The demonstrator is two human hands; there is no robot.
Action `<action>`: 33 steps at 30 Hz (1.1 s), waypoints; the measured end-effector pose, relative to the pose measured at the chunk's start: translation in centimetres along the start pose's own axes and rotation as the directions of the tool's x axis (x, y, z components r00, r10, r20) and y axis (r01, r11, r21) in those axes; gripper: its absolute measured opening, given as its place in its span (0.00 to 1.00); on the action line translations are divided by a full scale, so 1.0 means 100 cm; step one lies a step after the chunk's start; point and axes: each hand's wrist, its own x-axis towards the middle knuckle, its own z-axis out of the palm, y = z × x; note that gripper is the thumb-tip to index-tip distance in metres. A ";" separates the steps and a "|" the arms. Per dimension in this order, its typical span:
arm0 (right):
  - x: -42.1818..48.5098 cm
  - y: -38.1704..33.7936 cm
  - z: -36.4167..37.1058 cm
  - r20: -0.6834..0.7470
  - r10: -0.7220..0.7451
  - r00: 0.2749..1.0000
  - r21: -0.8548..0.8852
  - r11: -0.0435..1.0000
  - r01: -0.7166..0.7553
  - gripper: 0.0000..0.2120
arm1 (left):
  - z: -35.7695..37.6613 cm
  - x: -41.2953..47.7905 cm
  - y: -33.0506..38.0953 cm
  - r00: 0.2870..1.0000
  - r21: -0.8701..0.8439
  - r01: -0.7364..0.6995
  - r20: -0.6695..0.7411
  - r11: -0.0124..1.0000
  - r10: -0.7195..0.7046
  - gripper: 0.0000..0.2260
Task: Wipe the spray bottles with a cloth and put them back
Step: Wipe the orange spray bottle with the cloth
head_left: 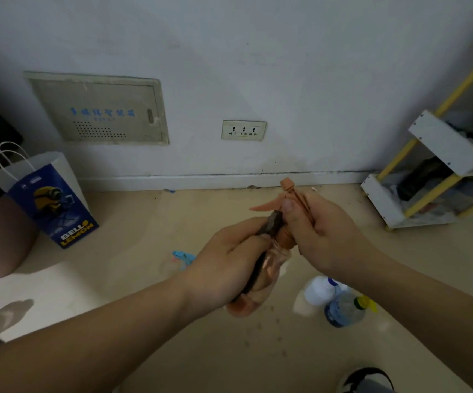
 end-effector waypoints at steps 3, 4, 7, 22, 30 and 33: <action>0.000 -0.006 0.001 -0.037 -0.060 0.998 -0.033 0.998 0.059 0.18 | -0.008 0.008 -0.008 0.999 0.039 0.047 -0.019 0.998 -0.047 0.11; 0.000 -0.009 0.000 -0.037 -0.072 0.997 -0.014 0.997 0.071 0.18 | -0.013 0.011 -0.015 0.993 0.042 0.121 -0.021 0.992 -0.120 0.11; 0.000 -0.016 -0.007 -0.043 -0.155 0.987 0.042 0.987 0.157 0.12 | -0.026 0.016 -0.033 0.927 0.010 0.376 -0.026 0.927 -0.375 0.12; 0.010 -0.009 -0.002 -0.131 0.213 0.968 0.225 0.958 -0.180 0.21 | 0.009 -0.003 -0.039 0.798 -0.371 0.409 -0.297 0.833 -0.524 0.15; 0.014 -0.009 -0.011 -0.060 0.131 0.989 0.216 0.970 -0.116 0.14 | -0.031 0.016 -0.018 0.906 0.142 0.028 -0.421 0.989 0.035 0.10; 0.009 -0.007 -0.005 0.047 0.159 0.986 0.180 0.970 -0.165 0.12 | -0.024 0.016 -0.010 0.926 0.213 -0.068 -0.349 0.975 0.141 0.09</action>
